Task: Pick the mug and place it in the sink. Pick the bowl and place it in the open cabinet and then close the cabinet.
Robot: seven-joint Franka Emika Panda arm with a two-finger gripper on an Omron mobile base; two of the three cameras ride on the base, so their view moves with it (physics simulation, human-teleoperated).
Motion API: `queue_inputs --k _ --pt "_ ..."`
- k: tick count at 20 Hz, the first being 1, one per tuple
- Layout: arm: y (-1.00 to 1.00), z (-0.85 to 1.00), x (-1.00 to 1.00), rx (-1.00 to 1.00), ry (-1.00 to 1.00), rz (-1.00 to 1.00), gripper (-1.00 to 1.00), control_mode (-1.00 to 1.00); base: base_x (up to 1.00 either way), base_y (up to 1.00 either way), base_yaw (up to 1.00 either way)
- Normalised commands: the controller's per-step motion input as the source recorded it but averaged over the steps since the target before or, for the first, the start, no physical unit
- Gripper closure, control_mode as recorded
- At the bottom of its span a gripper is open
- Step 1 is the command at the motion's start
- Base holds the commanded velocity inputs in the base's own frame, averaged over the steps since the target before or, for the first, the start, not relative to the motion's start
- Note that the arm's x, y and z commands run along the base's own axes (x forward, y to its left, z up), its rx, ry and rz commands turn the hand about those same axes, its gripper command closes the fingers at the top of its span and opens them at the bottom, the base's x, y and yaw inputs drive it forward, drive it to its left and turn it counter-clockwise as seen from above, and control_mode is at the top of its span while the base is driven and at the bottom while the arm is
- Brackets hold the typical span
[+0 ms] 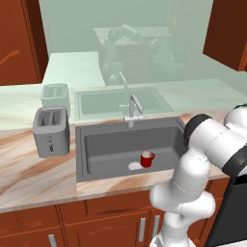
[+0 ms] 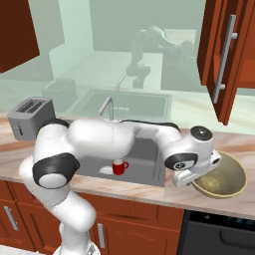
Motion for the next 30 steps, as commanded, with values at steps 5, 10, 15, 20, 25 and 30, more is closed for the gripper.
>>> queue_inputs --k 5,10,15,20,25,30 --pt "0.77 0.74 -0.2 -0.07 0.0 0.0 1.0 -1.0 0.0 0.0 0.0" --pt "0.71 0.8 -0.08 -0.11 0.1 0.01 1.0 -1.0 0.0 0.0 0.0" --pt "0.63 0.51 -0.25 -0.04 0.15 0.0 1.0 -1.0 0.0 0.0 0.0" --pt "0.57 0.46 -0.2 0.0 0.16 0.0 1.0 -1.0 0.0 0.0 0.0" --pt "0.47 0.39 -0.03 0.02 0.18 0.06 1.0 -1.0 0.0 0.0 0.0" --pt "0.17 0.38 0.0 0.04 0.11 0.23 1.0 -1.0 0.0 0.0 0.0"
